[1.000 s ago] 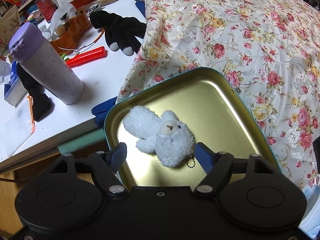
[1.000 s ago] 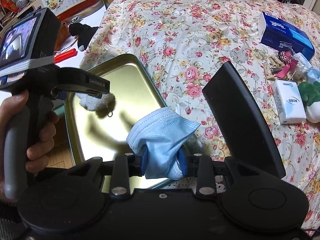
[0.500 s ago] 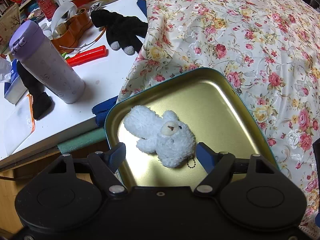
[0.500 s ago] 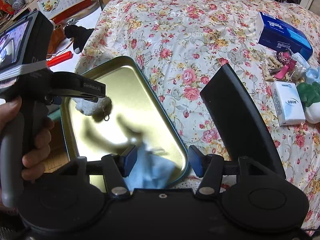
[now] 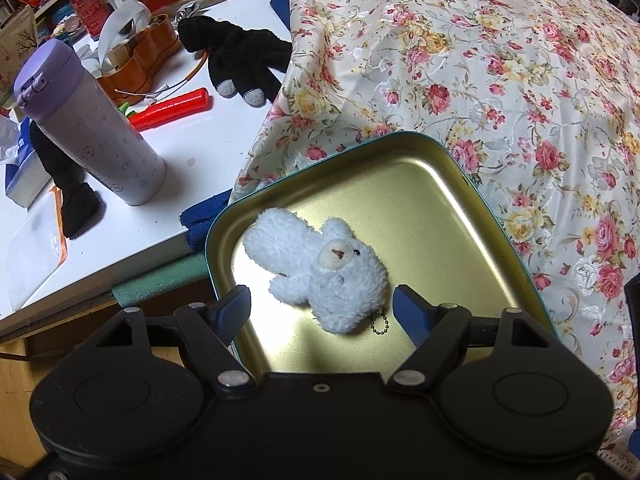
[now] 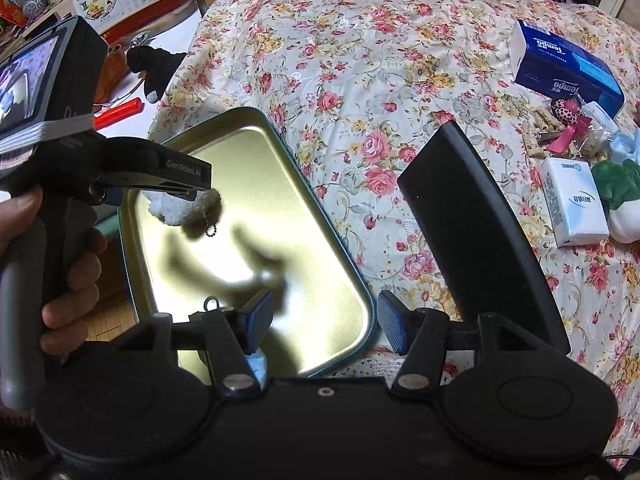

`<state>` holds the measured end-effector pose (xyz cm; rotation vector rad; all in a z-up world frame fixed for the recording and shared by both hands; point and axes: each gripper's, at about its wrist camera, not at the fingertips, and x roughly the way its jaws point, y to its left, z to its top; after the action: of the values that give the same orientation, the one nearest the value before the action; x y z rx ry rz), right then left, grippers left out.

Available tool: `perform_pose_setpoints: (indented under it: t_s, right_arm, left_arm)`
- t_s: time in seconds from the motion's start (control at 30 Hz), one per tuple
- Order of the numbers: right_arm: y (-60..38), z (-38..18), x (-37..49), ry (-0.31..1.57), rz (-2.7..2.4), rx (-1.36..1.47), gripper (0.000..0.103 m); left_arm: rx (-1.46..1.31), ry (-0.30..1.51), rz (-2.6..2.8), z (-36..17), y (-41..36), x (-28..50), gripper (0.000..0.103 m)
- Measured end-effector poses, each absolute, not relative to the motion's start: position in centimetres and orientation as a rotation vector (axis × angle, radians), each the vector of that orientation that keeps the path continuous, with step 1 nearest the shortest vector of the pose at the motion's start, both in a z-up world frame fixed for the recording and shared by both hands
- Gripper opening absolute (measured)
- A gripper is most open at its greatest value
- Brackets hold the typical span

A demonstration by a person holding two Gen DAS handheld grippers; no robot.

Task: Organize soft objects
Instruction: 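Move both open tools back over the pile of soft items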

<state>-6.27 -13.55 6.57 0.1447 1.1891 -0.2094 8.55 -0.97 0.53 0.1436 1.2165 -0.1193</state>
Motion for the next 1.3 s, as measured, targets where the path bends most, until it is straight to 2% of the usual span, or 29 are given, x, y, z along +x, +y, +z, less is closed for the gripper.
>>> perform_pose_setpoints:
  t_s: [0.7, 0.93, 1.3]
  right_arm:
    - [-15.9, 9.1, -9.3, 1.171, -0.253, 0.173, 0.058]
    - [-19.4, 10.2, -12.3, 1.149, -0.309, 0.192, 0.06]
    - [-26.6, 9.8, -16.8, 1.144, -0.432, 0.285, 0.063]
  left_arm:
    - [0.154, 1.297, -0.15, -1.4, -1.7, 8.3, 0.075]
    - [0.309, 1.25, -0.206, -0.9, -4.0, 5.7, 0.075]
    - [0.284, 1.276, -0.283, 1.1, -7.3, 0.1, 0.076]
